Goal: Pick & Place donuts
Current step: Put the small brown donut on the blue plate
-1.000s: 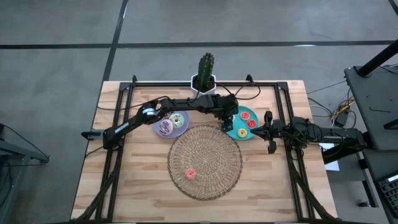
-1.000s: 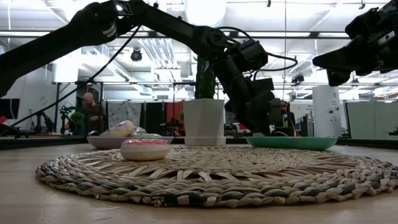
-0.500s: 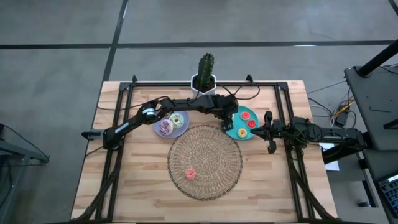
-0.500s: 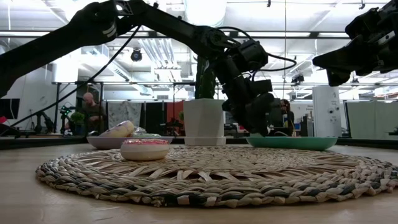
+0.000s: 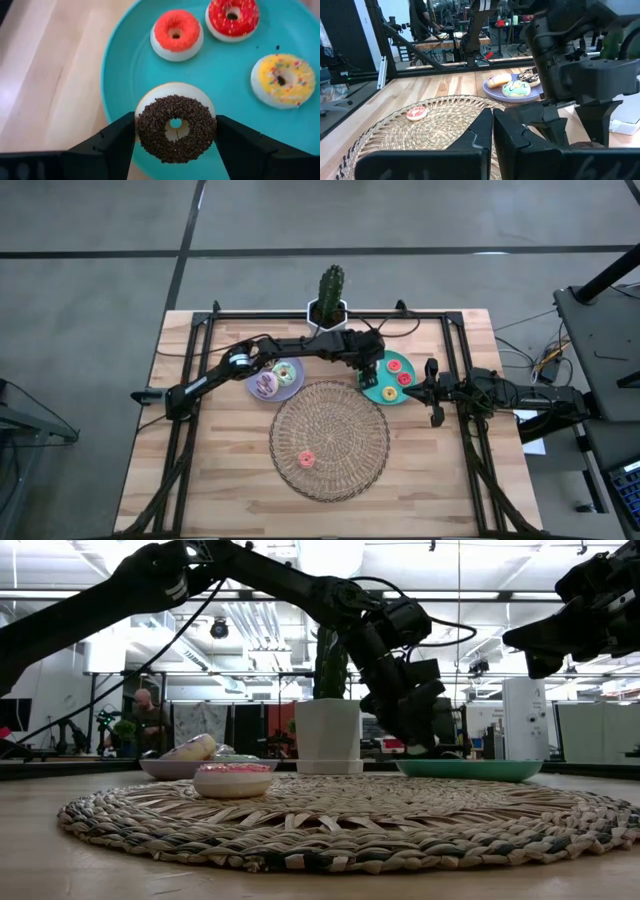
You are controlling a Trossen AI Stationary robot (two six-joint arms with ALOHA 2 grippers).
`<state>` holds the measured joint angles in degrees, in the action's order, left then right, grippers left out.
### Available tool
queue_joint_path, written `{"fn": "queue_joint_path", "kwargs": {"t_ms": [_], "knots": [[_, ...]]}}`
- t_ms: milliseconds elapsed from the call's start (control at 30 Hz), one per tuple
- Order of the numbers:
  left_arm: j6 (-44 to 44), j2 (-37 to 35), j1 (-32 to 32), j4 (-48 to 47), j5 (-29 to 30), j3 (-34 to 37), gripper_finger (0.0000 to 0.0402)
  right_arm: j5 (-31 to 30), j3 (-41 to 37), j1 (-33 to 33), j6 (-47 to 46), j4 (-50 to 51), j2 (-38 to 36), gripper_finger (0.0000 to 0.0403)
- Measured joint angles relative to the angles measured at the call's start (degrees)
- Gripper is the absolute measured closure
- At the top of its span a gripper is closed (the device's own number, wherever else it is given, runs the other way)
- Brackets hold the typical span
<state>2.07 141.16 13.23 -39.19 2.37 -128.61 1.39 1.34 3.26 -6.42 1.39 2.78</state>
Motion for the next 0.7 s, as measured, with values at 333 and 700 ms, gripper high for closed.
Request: {"fn": "queue_joint_path", "kwargs": {"t_ms": [333, 700], "knots": [[-4.28, 0.00, -0.02, 1.70, 0.00, -0.68, 0.0170, 0.00, 0.01, -0.01, 0.00, 0.00, 0.01, 0.0394], [-13.50, 0.00, -0.02, 4.81, 0.02, -0.66, 0.0170, 0.01, 0.00, -0.01, 0.00, -0.01, 0.00, 0.0394]]}}
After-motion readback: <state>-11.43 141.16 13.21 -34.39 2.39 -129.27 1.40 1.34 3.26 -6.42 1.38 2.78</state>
